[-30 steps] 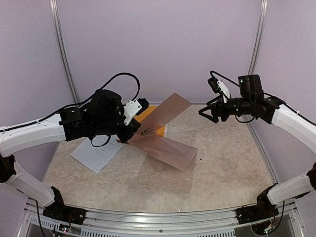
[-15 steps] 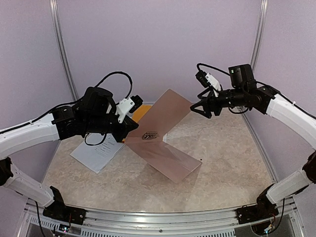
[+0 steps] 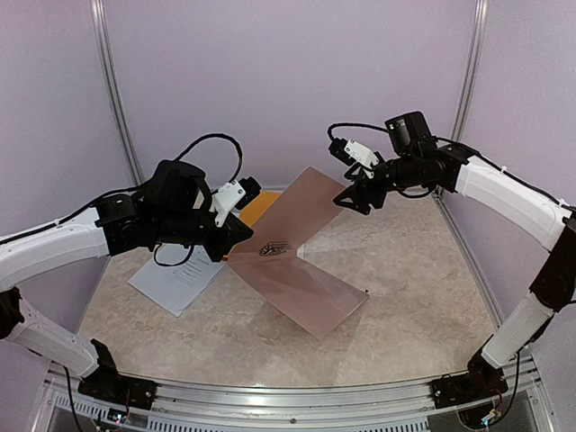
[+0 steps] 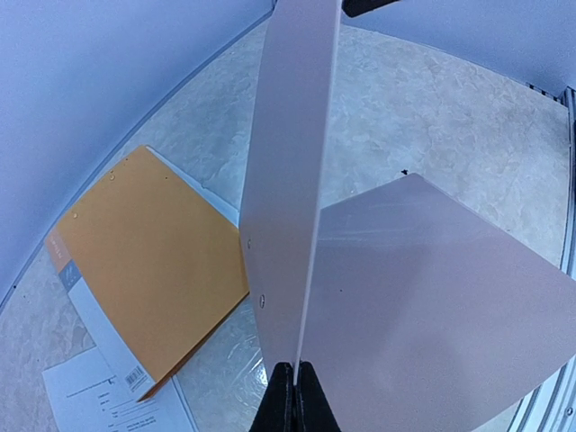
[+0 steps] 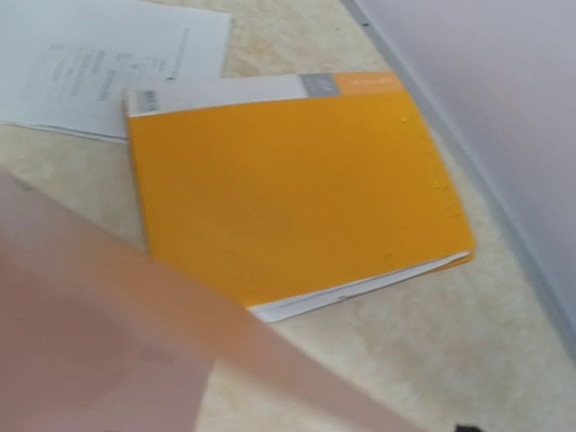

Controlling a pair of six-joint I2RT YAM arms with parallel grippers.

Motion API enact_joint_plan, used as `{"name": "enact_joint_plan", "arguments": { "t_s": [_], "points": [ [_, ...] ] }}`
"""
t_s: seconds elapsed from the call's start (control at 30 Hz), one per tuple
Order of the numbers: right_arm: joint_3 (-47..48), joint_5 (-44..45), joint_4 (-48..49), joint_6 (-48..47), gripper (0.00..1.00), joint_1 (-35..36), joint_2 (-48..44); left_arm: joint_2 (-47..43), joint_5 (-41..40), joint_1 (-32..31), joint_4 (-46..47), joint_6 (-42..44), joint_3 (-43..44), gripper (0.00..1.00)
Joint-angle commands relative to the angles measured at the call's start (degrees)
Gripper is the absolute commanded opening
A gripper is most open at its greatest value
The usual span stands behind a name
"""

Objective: Put the files into the folder
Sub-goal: Pass from the left arm to the right

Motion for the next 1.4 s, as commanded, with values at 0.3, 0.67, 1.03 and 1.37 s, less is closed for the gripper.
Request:
{"name": "enact_joint_plan", "arguments": {
  "t_s": [0.3, 0.67, 1.03, 1.37],
  "points": [
    [13.48, -2.55, -9.45, -10.26, 0.66, 1.04, 9.05, -0.65, 1.86, 1.15, -1.40, 0.72, -0.23, 0.00],
    [14.66, -5.28, -13.32, -10.77, 0.24, 2.49, 11.32, 0.37, 1.22, 1.64, -1.59, 0.74, -0.21, 0.00],
    [14.17, -3.13, -13.41, 0.16, 0.00, 2.41, 7.20, -0.89, -0.98, 3.86, 0.42, -1.69, 0.03, 0.26],
    [24.41, 1.43, -19.92, 19.33, 0.00, 1.17, 11.29, -1.79, -12.77, 6.42, 2.67, -12.01, 2.34, 0.82]
  ]
}}
